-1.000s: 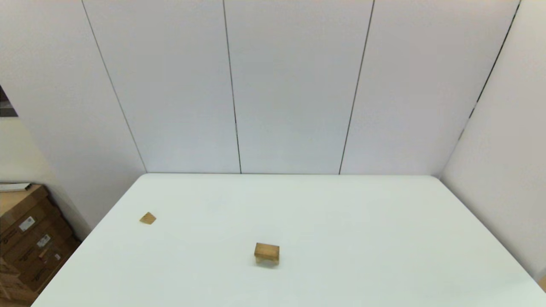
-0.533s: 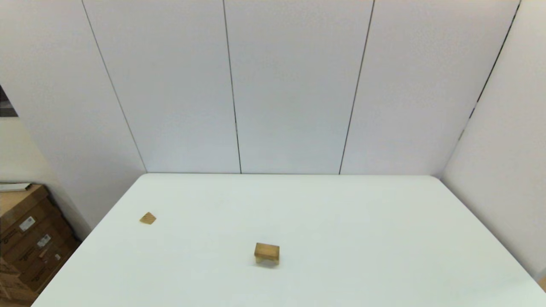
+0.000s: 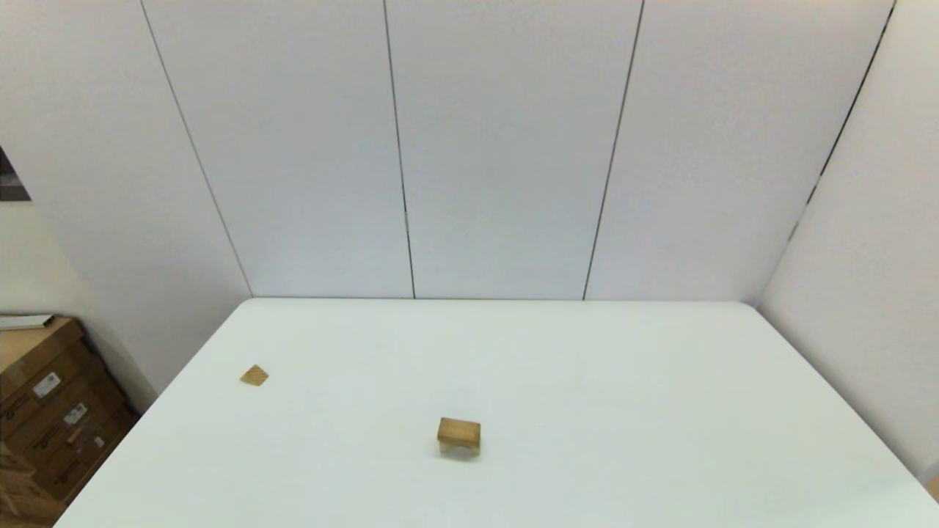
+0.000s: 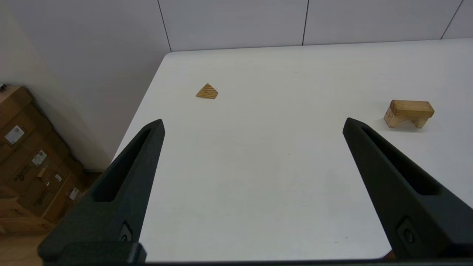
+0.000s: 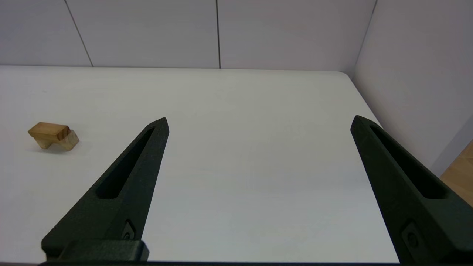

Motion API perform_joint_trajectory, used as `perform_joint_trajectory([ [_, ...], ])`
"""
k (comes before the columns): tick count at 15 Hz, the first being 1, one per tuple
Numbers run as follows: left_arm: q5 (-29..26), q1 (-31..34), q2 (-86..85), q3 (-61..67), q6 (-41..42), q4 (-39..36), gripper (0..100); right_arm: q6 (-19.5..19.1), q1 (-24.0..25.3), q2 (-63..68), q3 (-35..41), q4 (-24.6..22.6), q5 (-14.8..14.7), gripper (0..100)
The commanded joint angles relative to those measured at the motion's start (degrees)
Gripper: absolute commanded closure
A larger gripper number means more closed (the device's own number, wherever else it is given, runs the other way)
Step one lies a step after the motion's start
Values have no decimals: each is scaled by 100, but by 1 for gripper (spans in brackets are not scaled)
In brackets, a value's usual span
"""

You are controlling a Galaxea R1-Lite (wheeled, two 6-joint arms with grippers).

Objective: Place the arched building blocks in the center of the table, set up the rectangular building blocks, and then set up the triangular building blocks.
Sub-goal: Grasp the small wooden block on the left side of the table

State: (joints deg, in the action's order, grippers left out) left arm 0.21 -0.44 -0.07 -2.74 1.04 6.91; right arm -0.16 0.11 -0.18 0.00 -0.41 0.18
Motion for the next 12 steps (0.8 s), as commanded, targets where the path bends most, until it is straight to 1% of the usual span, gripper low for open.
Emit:
perform_joint_trajectory([
  [1, -3, 0, 7, 2, 2, 3, 0, -2, -2, 9, 0, -2, -1, 0],
  [5, 41, 0, 7, -77, -33, 3, 0, -2, 7, 9, 0, -2, -1, 0],
  [7, 261, 0, 403, -780, -33, 117, 0, -2, -2, 9, 0, -2, -1, 0],
  [8, 445, 0, 1211, -1317, -104, 117, 0, -2, -2, 9, 0, -2, -1, 0],
  [9, 595, 0, 1897, -1668, -394, 117, 0, -2, 7, 9, 0, -2, -1, 0],
  [10, 700, 9, 2512, -1914, -868, 117, 0, -2, 7, 9, 0, -2, -1, 0],
  [12, 744, 9, 4077, -2266, -1826, 109, 0, -2, -2, 9, 0, -2, -1, 0],
])
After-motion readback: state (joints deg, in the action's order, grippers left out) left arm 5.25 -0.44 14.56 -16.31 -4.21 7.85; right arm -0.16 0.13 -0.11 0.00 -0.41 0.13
